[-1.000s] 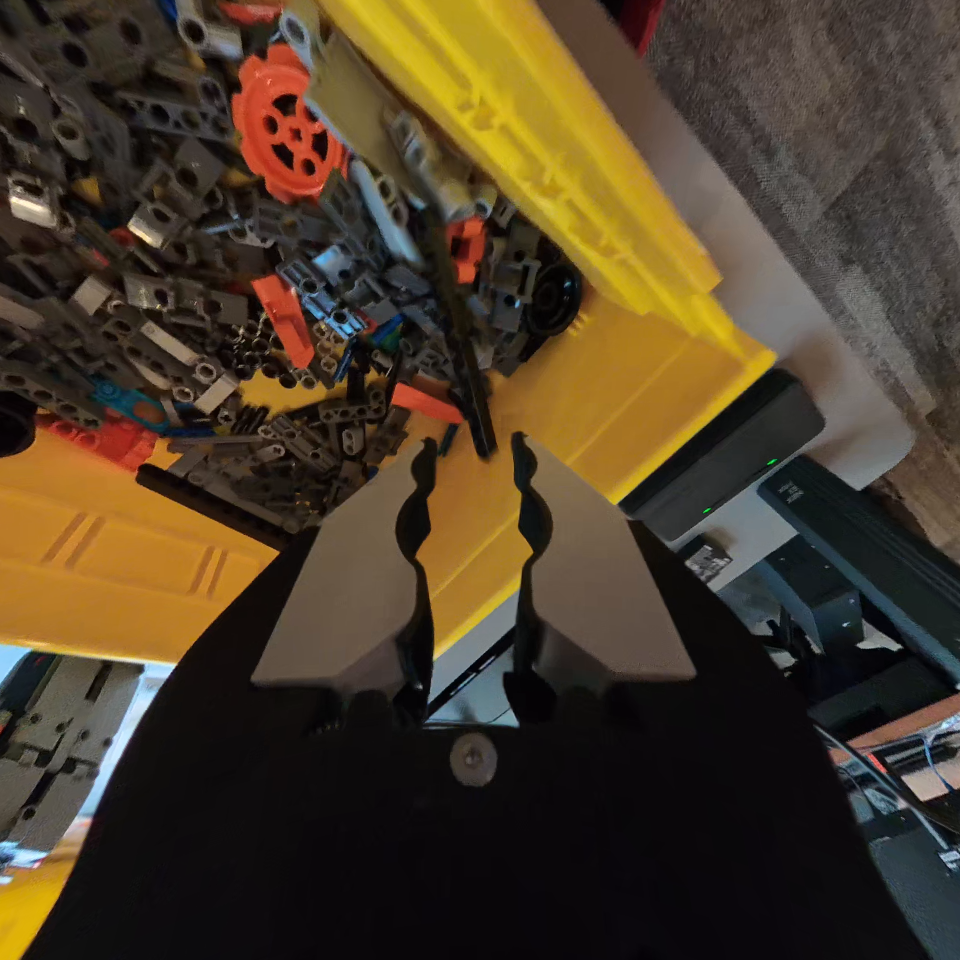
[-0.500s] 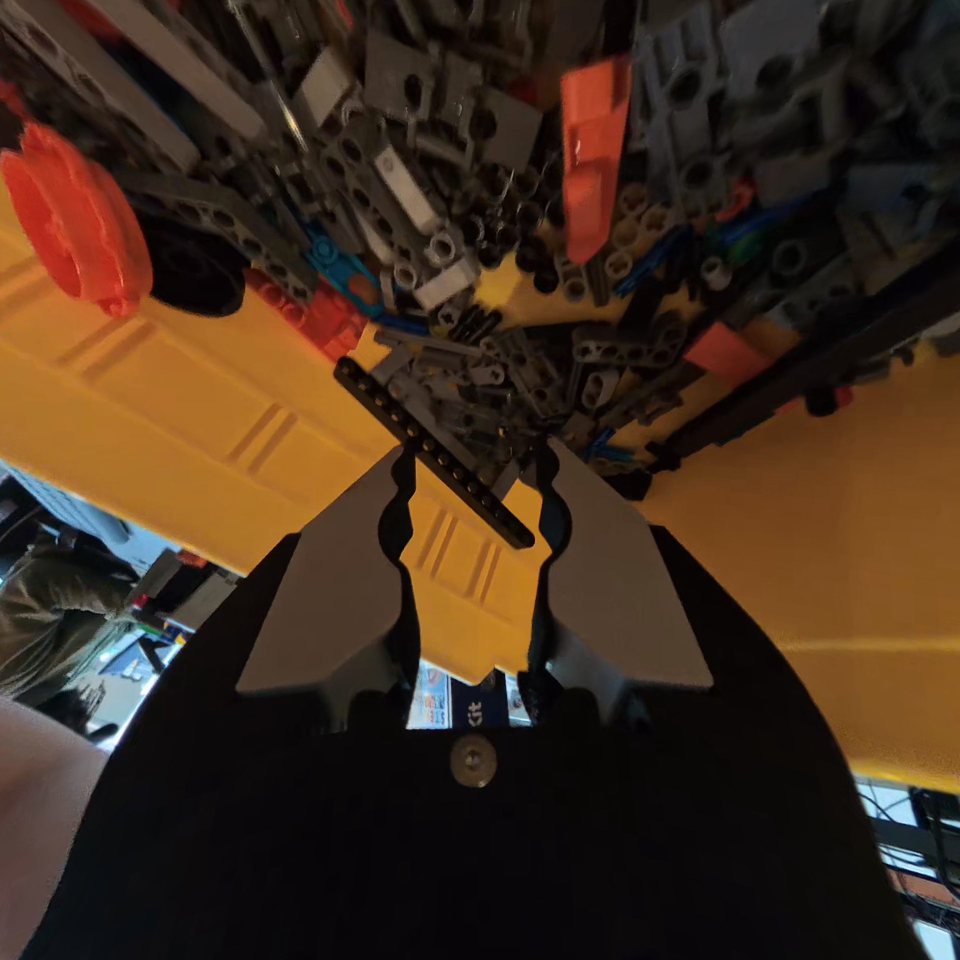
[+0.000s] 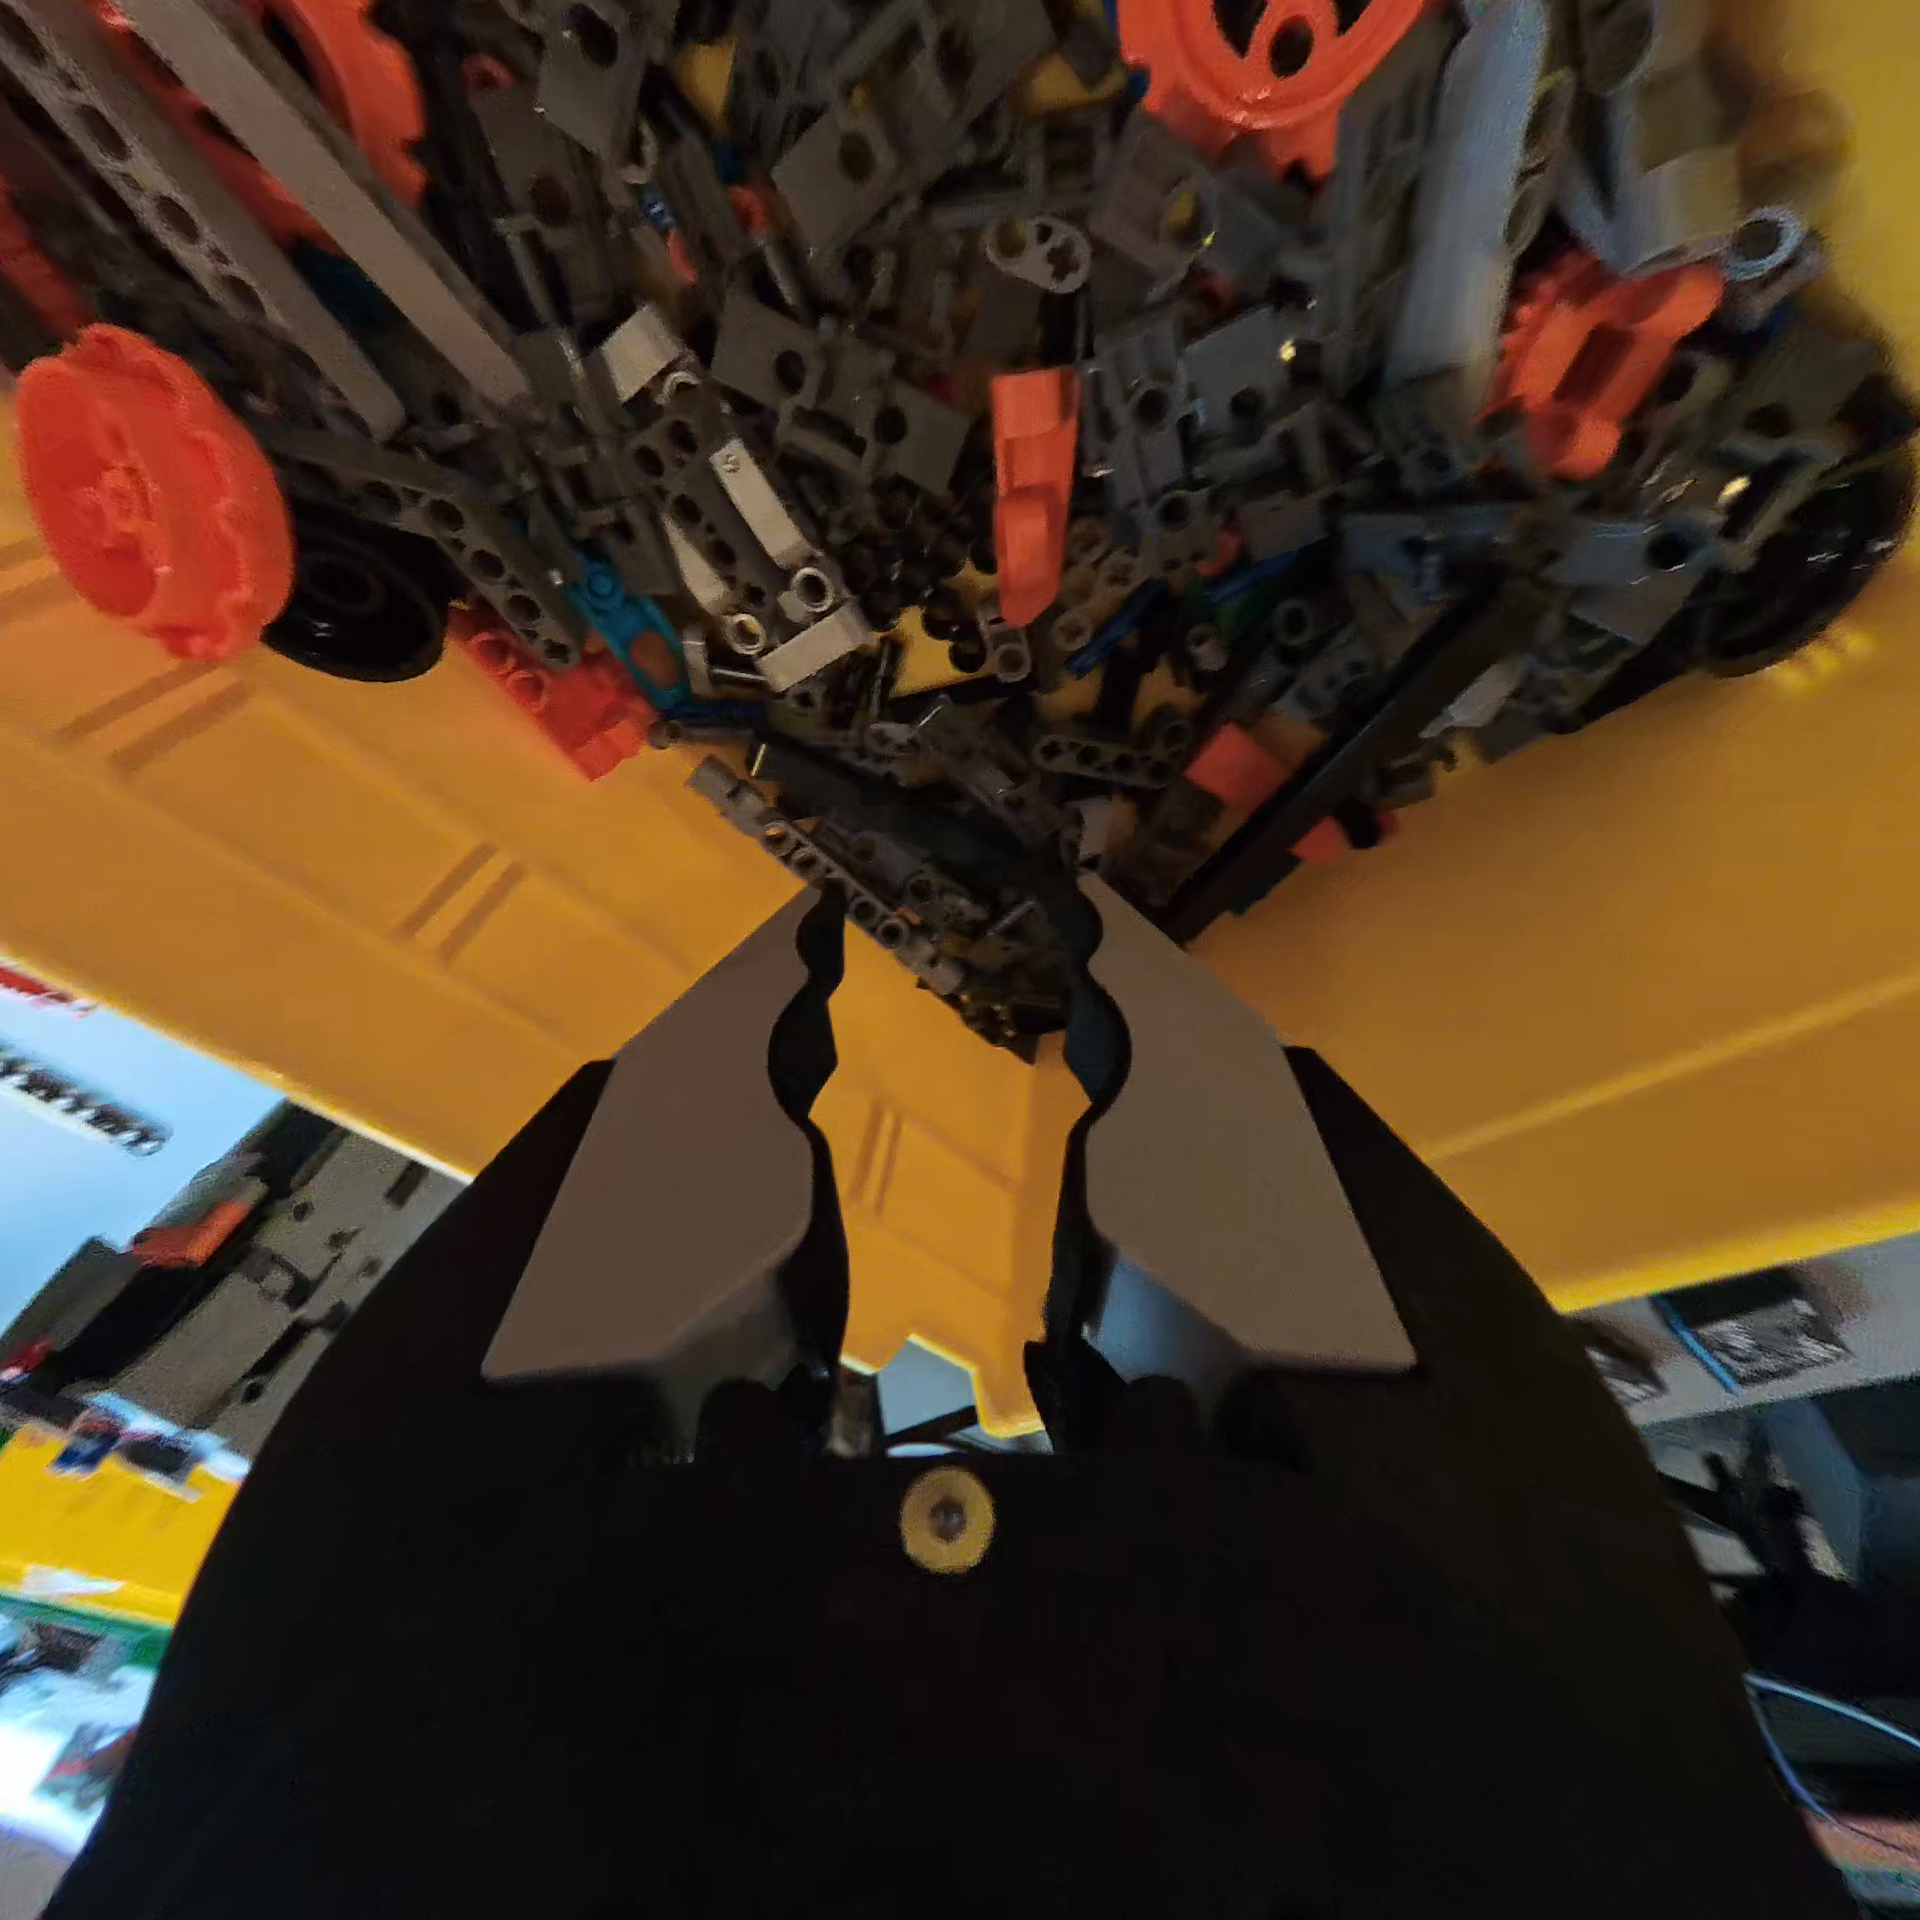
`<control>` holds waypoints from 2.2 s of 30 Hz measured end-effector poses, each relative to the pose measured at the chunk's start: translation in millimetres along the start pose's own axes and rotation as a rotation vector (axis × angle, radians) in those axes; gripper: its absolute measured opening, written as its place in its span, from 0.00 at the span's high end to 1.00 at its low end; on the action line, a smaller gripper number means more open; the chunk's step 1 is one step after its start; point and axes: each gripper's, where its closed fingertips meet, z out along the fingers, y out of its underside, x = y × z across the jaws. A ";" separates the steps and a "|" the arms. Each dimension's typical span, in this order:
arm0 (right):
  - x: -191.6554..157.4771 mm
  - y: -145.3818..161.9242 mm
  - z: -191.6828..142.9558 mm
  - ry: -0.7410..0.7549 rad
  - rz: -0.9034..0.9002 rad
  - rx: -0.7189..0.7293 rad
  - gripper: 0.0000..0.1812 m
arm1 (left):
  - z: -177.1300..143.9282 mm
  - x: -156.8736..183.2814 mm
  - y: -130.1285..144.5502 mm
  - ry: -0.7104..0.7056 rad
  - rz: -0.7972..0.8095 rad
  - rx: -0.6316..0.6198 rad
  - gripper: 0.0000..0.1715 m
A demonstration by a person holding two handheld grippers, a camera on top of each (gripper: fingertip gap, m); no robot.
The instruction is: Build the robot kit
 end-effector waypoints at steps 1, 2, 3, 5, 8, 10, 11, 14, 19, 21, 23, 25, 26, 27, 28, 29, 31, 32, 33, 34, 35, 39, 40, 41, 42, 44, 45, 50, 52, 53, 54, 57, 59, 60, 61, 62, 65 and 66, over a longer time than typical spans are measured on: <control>-3.4 3.7 0.8 -0.032 0.011 -0.011 0.75 | 0.1 -0.3 0.2 -0.001 -0.001 0.000 0.96; -6.8 9.2 2.4 -0.061 0.013 -0.034 0.74 | 0.1 -0.5 0.2 -0.001 -0.001 0.000 0.96; -10.8 14.0 5.0 -0.092 0.012 -0.055 0.74 | 0.2 -0.7 0.3 -0.002 0.000 0.000 0.96; -7.2 17.7 13.2 -0.076 0.007 -0.084 0.69 | 0.6 -1.0 0.9 -0.003 0.000 -0.002 0.96; -5.7 12.3 20.9 -0.039 -0.062 -0.112 0.66 | 1.4 -1.4 2.4 -0.003 -0.001 -0.006 0.96; -9.6 8.6 23.4 -0.033 -0.099 -0.128 0.64 | 1.7 -1.7 2.9 -0.004 -0.001 -0.009 0.96; -10.8 8.8 25.0 -0.031 -0.103 -0.143 0.66 | 1.6 -1.9 2.8 -0.004 -0.002 -0.008 0.96; -12.3 7.3 24.5 0.017 -0.158 -0.170 0.69 | 0.9 -1.7 1.5 -0.002 -0.004 -0.004 0.96; -0.6 6.8 27.3 0.168 -0.264 -0.207 0.72 | 0.7 -0.1 1.0 0.001 -0.002 -0.002 0.96; 0.7 4.7 27.0 0.168 -0.249 -0.181 0.72 | 0.7 -0.2 0.9 0.001 -0.003 -0.002 0.96; -7.6 15.7 33.1 0.077 -0.195 -0.214 0.78 | 0.4 -0.3 0.4 0.001 -0.003 0.000 0.96; -13.4 20.9 37.5 0.019 -0.174 -0.245 0.78 | 0.1 -0.7 -0.2 0.001 -0.004 0.001 0.96; -14.5 21.7 38.0 0.012 -0.173 -0.257 0.78 | -0.1 -0.9 -0.3 0.001 -0.005 0.001 0.96; -14.5 21.9 37.8 0.013 -0.175 -0.270 0.78 | -0.3 -0.9 -0.7 0.002 -0.007 0.003 0.96; -14.6 21.5 37.2 0.015 -0.181 -0.277 0.79 | -0.4 -0.6 -0.9 0.003 -0.008 0.004 0.96; -14.8 21.8 36.9 0.016 -0.183 -0.287 0.80 | -0.5 -0.2 -1.0 0.004 -0.007 0.004 0.96; -14.1 21.0 35.4 0.029 -0.203 -0.299 0.82 | -0.7 0.9 -1.2 0.005 -0.003 0.004 0.96; -13.1 19.9 33.0 0.034 -0.206 -0.301 0.83 | -0.7 1.3 -1.5 0.004 -0.001 0.005 0.96; -10.7 18.1 30.1 0.044 -0.204 -0.299 0.85 | -0.9 1.2 -1.8 0.004 0.000 0.005 0.96; -6.6 15.2 26.9 0.062 -0.205 -0.288 0.87 | -1.1 0.9 -2.0 0.003 -0.001 0.006 0.96; -4.8 12.7 24.0 0.064 -0.204 -0.278 0.89 | -1.3 0.6 -2.1 0.003 -0.003 0.007 0.96; 16.0 0.9 12.9 0.147 -0.198 -0.246 0.89 | -1.2 0.0 -1.9 0.001 -0.002 0.007 0.96; 21.0 -1.5 10.3 0.162 -0.194 -0.239 0.89 | -1.0 0.2 -1.5 0.001 -0.001 0.006 0.96; 25.7 -4.1 7.9 0.173 -0.187 -0.231 0.89 | -0.7 0.2 -1.1 0.001 -0.001 0.004 0.96; 30.4 -6.6 5.2 0.185 -0.179 -0.222 0.89 | -0.5 0.1 -0.5 0.001 0.000 0.003 0.96; 40.5 -10.8 0.0 0.216 -0.161 -0.204 0.89 | -0.2 -0.3 -0.1 0.001 -0.002 0.001 0.96; 45.4 -12.6 -2.5 0.232 -0.151 -0.197 0.89 | -0.2 -0.5 0.0 0.001 -0.004 0.001 0.96; 67.2 -17.5 -12.5 0.322 -0.096 -0.176 0.89 | -0.3 -0.3 -0.1 -0.001 0.000 0.002 0.96; 74.8 -19.2 -16.2 0.364 -0.076 -0.164 0.89 | 0.0 -0.3 0.5 -0.001 0.000 0.001 0.96; 77.4 -20.3 -18.0 0.379 -0.062 -0.154 0.89 | 0.3 -0.4 1.0 -0.001 -0.001 -0.001 0.96; 78.0 -21.1 -18.9 0.381 -0.044 -0.142 0.88 | 0.4 -0.6 1.4 -0.001 -0.001 -0.002 0.96; 77.1 -17.0 -25.4 0.394 -0.017 -0.126 0.86 | 0.3 -0.7 1.2 0.000 -0.003 -0.001 0.96; 68.8 -11.4 -28.9 0.362 0.027 -0.100 0.86 | -0.2 -0.2 0.4 0.000 -0.001 0.001 0.96; 57.5 -7.5 -26.5 0.297 0.062 -0.090 0.86 | -0.4 0.0 -0.2 0.000 0.000 0.003 0.96; 46.5 -0.3 -23.0 0.237 0.098 -0.105 0.85 | -0.7 0.2 -0.5 0.000 0.000 0.004 0.96; 36.2 8.1 -18.3 0.190 0.110 -0.132 0.83 | -0.8 0.5 -0.9 0.001 0.000 0.005 0.96; 16.3 27.7 2.5 0.112 0.099 -0.218 0.78 | -0.7 0.6 -0.6 0.000 0.001 0.005 0.96; 12.5 29.9 10.2 0.087 0.118 -0.232 0.76 | -0.3 0.6 0.1 0.001 0.001 0.003 0.96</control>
